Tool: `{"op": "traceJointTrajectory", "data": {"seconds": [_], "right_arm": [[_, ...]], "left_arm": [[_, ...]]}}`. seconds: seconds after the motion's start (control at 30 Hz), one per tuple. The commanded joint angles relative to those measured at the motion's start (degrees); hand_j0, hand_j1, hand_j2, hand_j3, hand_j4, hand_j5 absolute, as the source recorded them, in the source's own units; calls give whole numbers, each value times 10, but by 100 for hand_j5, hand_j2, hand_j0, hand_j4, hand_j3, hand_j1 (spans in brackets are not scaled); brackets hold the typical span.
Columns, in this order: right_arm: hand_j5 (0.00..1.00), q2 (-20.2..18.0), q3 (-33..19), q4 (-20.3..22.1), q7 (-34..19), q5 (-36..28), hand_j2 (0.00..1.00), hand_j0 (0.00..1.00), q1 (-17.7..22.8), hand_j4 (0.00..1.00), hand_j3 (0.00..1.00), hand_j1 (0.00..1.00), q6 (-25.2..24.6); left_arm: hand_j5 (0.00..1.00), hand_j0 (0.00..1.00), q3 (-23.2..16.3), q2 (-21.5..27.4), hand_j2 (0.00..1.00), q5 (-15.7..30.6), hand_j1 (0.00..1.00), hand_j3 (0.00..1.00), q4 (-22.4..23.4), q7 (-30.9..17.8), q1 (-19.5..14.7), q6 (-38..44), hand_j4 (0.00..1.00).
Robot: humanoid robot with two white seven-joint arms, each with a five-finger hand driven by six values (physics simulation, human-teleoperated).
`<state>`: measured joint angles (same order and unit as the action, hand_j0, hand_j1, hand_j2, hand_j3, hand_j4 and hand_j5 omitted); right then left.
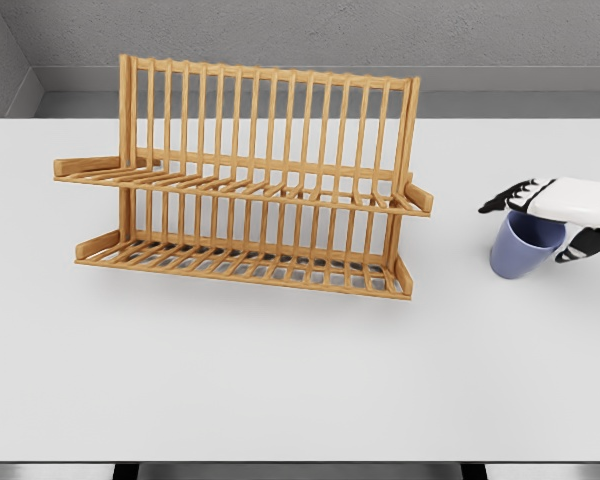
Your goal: Right arm put cup on second shelf
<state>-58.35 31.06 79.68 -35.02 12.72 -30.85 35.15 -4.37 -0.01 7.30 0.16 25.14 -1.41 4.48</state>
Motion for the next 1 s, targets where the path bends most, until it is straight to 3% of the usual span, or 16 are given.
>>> {"op": "traceJointTrajectory", "data": {"seconds": [0.0,0.1,0.13,0.2,0.23,0.97], "right_arm": [[100,0,2,-4,0,-3,100,100,0,100,100,100,-1],[100,1,2,-5,0,-3,100,100,-1,100,100,100,-1],[96,1,2,-5,0,-3,96,96,-1,96,96,96,-1],[76,1,3,-4,0,-2,76,76,0,76,76,76,-1],[75,1,3,-4,0,-2,75,75,-1,75,75,75,-1],[71,-5,-5,-4,0,6,71,71,-23,71,71,71,-3]], "left_arm": [[100,100,0,0,100,0,100,100,0,0,1,0,100],[100,100,0,0,100,0,100,100,0,0,1,0,100],[100,100,0,0,100,0,100,100,0,0,1,-1,100],[100,100,0,0,100,0,100,100,0,0,1,0,100],[100,100,0,0,100,0,100,100,0,0,0,0,100],[100,100,0,0,100,0,100,100,0,1,0,0,100]]}}
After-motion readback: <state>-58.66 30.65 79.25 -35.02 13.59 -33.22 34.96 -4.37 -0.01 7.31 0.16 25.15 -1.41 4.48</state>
